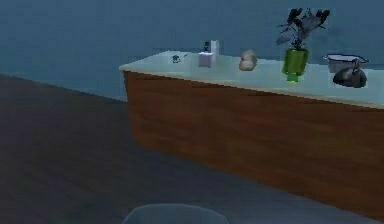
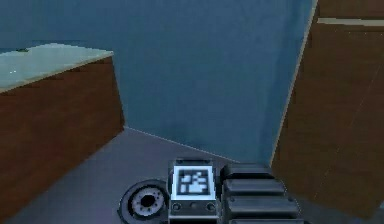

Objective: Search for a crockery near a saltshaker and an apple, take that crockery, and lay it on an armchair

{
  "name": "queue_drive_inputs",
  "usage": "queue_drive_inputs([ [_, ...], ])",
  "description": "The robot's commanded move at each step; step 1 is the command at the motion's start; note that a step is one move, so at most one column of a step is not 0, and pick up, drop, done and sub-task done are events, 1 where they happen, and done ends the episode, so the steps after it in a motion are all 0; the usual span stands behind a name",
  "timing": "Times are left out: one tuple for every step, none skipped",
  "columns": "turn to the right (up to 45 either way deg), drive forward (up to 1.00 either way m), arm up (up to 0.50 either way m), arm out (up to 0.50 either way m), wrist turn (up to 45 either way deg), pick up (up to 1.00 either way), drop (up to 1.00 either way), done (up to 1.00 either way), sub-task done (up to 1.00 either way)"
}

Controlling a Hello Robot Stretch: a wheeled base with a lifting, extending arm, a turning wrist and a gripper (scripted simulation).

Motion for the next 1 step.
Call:
queue_drive_inputs([
  [0.0,1.0,0.0,0.0,0.0,0.0,0.0,0.0,0.0],
])
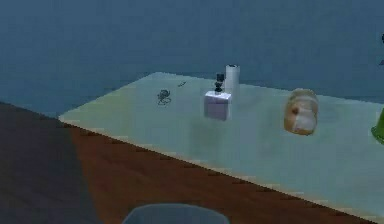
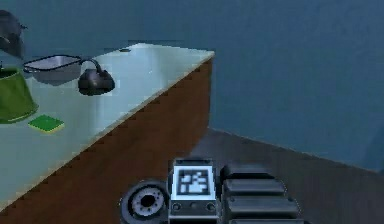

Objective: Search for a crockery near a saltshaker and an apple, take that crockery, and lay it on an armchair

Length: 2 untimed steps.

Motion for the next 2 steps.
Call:
queue_drive_inputs([
  [-24.0,0.0,0.0,0.0,0.0,0.0,0.0,0.0,0.0],
  [0.0,0.05,0.0,0.0,0.0,0.0,0.0,0.0,0.0],
])
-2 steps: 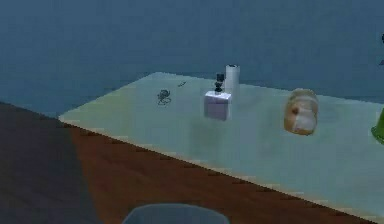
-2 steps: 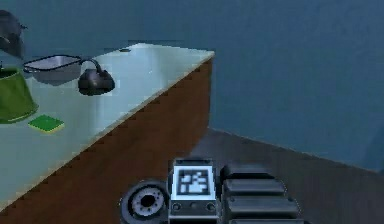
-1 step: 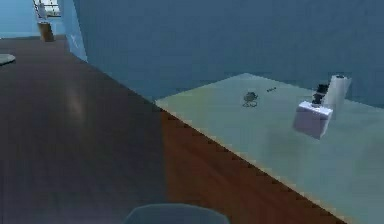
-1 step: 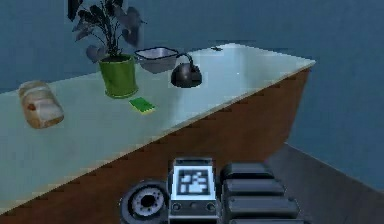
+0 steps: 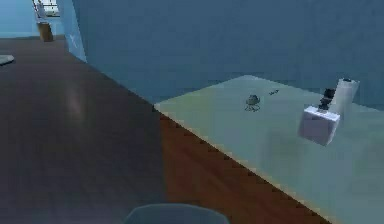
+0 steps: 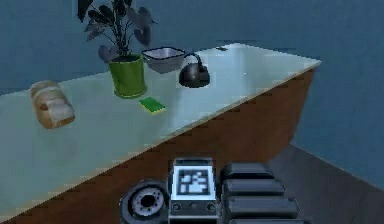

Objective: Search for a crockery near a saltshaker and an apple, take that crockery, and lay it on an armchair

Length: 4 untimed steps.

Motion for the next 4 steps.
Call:
queue_drive_inputs([
  [-36.0,0.0,0.0,0.0,0.0,0.0,0.0,0.0,0.0],
  [0.0,1.0,0.0,0.0,0.0,0.0,0.0,0.0,0.0],
  [0.0,1.0,0.0,0.0,0.0,0.0,0.0,0.0,0.0],
  [0.0,1.0,0.0,0.0,0.0,0.0,0.0,0.0,0.0],
])
